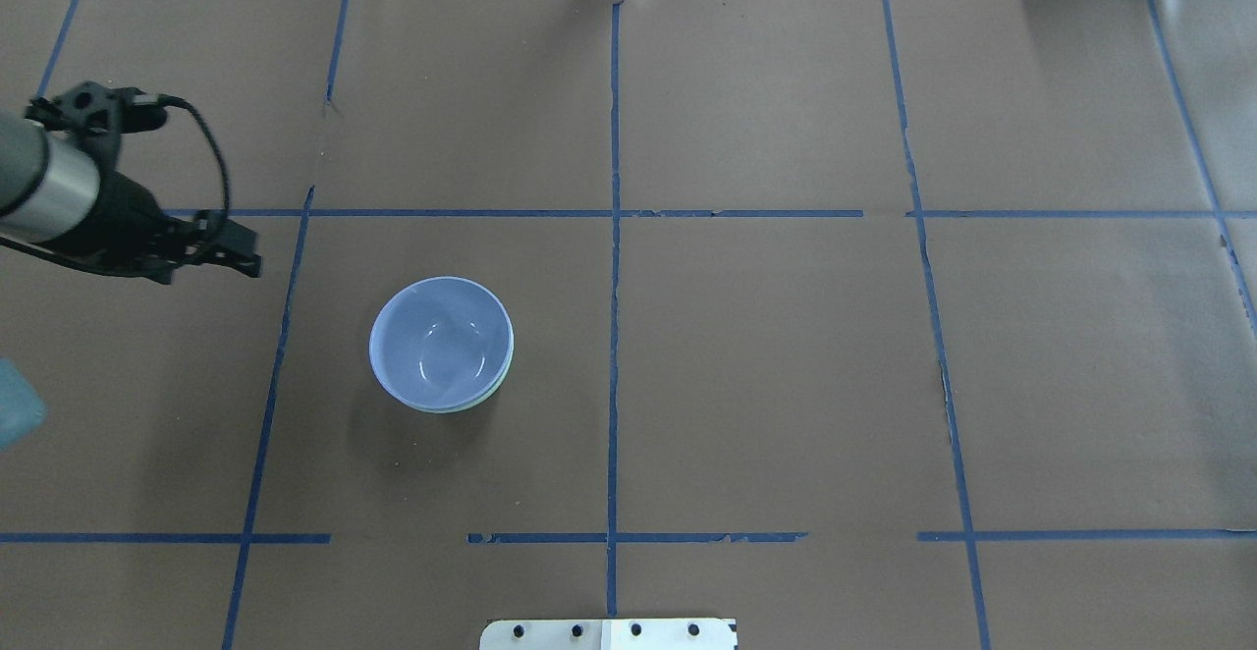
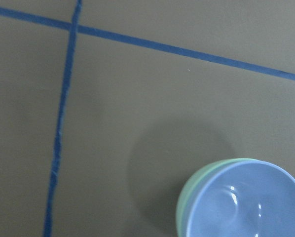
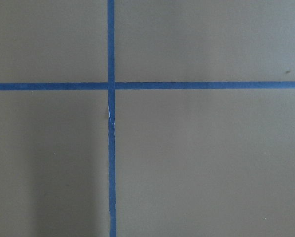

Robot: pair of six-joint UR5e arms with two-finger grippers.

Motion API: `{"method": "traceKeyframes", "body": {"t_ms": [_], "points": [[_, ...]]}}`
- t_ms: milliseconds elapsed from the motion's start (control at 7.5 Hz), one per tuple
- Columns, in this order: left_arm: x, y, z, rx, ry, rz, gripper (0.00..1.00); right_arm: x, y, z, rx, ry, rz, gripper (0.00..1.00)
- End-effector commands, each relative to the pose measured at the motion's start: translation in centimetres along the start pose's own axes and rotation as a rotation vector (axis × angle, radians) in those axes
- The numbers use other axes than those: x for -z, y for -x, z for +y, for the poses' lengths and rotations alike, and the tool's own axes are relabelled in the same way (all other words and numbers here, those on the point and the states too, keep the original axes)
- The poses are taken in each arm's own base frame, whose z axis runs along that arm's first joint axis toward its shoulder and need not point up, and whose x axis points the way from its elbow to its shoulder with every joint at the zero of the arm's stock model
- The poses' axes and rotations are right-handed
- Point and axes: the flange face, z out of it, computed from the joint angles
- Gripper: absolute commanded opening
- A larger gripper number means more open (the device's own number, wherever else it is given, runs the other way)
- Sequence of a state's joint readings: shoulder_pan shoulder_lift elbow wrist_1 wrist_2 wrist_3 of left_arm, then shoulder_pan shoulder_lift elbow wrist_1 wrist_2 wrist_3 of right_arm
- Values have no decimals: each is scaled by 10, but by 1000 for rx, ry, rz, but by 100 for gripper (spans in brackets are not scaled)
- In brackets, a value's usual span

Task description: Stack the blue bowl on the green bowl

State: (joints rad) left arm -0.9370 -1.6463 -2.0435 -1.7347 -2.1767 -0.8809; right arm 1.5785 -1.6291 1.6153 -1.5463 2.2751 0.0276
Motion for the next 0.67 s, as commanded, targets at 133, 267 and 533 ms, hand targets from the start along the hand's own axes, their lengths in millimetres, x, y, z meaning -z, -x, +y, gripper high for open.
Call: {"method": "traceKeyframes", "body": {"t_ms": [133,267,533], "points": [[54,239,12,-290,8,-149,100,0,0,0,0,0,0,100],[59,297,18,-336,38,-182,100,0,0,0,0,0,0,100],[81,378,32,-321,90,-208,100,0,0,0,0,0,0,100]]}}
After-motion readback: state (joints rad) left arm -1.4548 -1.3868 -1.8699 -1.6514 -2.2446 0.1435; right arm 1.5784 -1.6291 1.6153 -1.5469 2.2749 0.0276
